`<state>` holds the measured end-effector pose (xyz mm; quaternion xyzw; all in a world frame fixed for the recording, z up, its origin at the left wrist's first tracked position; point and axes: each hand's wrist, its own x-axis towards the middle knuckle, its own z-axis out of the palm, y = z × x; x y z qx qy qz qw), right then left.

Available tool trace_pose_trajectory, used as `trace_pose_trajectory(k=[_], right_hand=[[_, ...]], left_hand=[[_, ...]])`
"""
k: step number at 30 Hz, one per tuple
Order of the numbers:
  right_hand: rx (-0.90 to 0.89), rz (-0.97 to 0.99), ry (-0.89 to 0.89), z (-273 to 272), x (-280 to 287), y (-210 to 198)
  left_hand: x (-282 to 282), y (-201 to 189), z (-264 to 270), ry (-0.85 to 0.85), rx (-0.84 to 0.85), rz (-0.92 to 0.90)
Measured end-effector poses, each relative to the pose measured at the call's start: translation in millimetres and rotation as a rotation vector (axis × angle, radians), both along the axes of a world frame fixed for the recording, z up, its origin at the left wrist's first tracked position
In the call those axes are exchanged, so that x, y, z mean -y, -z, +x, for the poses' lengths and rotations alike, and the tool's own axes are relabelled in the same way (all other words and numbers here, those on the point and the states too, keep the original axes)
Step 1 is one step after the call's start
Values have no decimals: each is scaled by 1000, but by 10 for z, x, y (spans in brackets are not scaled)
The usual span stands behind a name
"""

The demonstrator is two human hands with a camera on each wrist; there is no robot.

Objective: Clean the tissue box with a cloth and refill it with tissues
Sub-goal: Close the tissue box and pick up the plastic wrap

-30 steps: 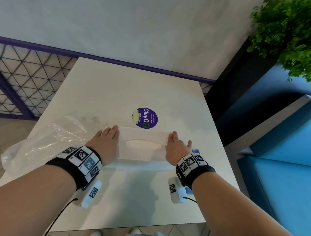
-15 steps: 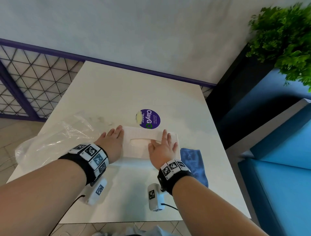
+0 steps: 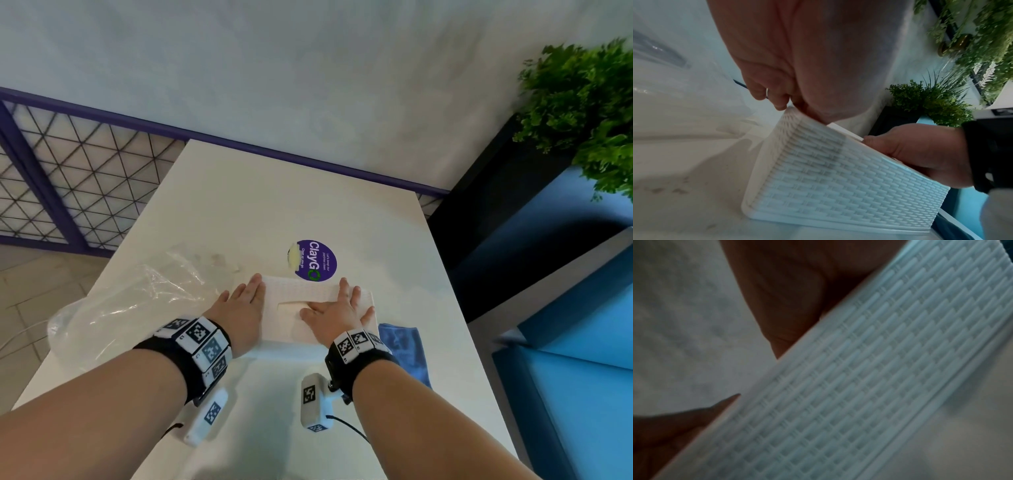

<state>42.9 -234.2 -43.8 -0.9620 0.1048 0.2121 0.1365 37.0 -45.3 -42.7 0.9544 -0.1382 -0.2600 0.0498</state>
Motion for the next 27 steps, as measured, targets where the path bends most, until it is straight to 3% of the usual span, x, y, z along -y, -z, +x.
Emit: trace_pose_trajectory(k=[16, 27], right_hand=[[8, 103, 66, 19, -64, -104], [181, 362, 277, 100, -30, -181]], left_hand=[[26, -9, -3, 2, 18, 28], [25, -6, -9, -21, 9, -17]])
